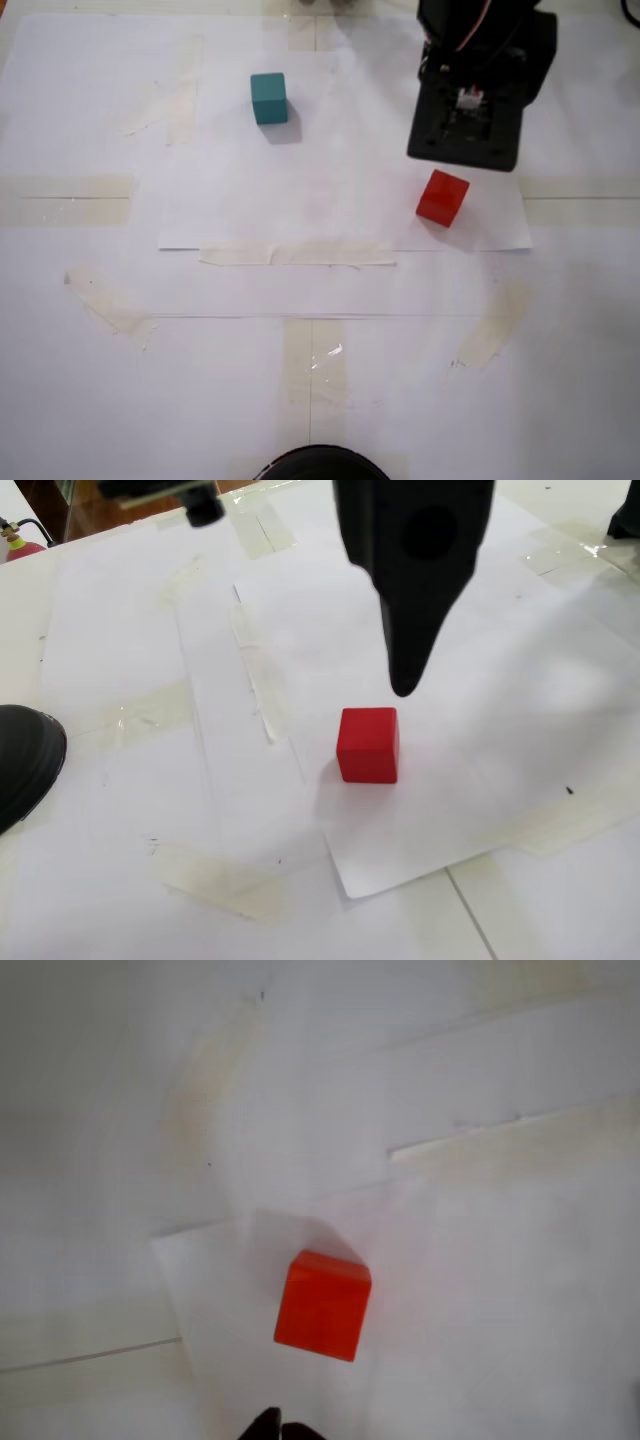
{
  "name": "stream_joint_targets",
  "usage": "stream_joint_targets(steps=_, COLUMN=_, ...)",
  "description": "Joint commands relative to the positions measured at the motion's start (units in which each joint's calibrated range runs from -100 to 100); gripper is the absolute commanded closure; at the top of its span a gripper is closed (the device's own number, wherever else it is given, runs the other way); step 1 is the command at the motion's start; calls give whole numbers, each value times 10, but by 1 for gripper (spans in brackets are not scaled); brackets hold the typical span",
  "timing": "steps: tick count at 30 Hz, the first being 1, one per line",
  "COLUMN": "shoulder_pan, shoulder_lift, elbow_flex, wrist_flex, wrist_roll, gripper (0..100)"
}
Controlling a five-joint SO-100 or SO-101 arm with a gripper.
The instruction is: Put the red cube on the top of the blue cube.
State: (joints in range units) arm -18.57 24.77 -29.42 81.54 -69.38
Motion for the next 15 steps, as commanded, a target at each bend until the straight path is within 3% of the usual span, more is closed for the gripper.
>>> stream_joint_targets(steps=1, shoulder_pan=-1, shoulder_lift=-7, elbow_flex=-36, wrist_flex=-13, wrist_roll=-7, gripper=91)
stream_joint_targets(steps=5, shoulder_pan=-1, shoulder_lift=-5, elbow_flex=-36, wrist_flex=-18, wrist_roll=-9, gripper=86)
stream_joint_targets(steps=7, shoulder_pan=-1, shoulder_lift=-3, elbow_flex=-36, wrist_flex=-22, wrist_roll=-12, gripper=77)
stream_joint_targets(steps=15, shoulder_pan=-10, shoulder_lift=26, elbow_flex=-36, wrist_flex=-64, wrist_roll=-16, gripper=75)
